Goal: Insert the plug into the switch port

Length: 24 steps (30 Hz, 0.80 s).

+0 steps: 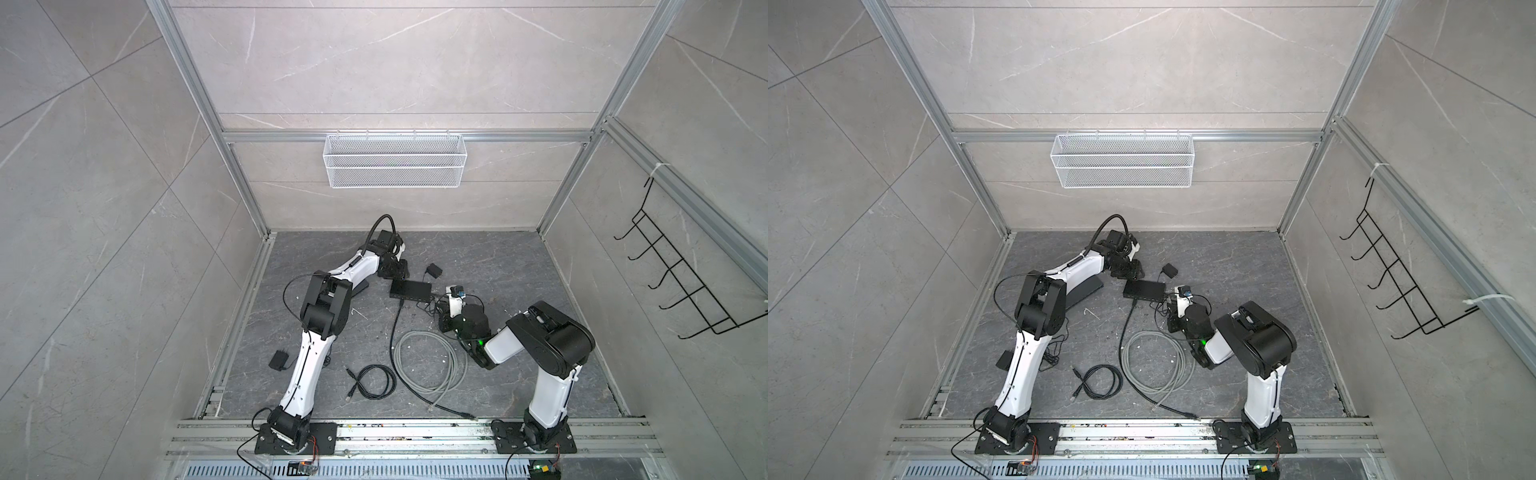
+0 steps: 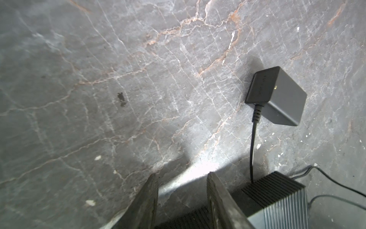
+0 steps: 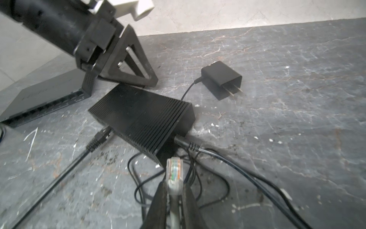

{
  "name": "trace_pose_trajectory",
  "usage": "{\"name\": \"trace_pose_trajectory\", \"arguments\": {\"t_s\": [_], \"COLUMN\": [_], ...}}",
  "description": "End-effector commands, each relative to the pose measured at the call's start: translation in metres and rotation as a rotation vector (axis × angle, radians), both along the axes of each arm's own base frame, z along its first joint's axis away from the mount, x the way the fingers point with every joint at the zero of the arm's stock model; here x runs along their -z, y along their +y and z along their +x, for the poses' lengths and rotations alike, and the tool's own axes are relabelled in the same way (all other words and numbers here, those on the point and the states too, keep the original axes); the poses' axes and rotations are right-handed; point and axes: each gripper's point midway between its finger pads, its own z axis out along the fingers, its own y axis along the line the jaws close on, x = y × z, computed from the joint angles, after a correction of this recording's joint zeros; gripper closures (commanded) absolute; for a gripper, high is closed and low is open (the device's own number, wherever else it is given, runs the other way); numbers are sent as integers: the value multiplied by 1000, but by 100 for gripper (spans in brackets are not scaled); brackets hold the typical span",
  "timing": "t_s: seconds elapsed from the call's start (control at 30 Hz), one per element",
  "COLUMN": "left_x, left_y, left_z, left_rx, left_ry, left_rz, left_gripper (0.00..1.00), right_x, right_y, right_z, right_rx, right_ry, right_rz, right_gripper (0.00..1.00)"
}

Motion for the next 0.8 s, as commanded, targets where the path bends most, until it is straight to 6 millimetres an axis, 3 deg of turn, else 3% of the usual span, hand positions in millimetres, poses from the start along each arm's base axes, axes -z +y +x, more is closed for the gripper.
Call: {"name": "trace_pose_trajectory", "arguments": {"t_s": [0.0,0.1,0.33,0.6,0.77], "left_x": [10,13,15,15,14], "left_y": [-7,-4,-3,-3,-3], "left_z": [-12,-12,-9,-9,-10], "left_rx": [11,8,2,0,2], "left_ry": [63,61,55,57,58], "left_rz": [-7,9,16,15,13], "left_gripper": [56,56,56,56,56], "right_x": [-7,0,-6,19,23], "right_y": [17,33,49,45,38], "right_z": [-7,-5,-7,2,6], "right_rx": [-90,-131,-182,-123,-78], "right_ry": [-56,-9,4,108,105], "right_rz": [35,-10,-70,-149,-168], "right_gripper": [86,86,86,87,87]}}
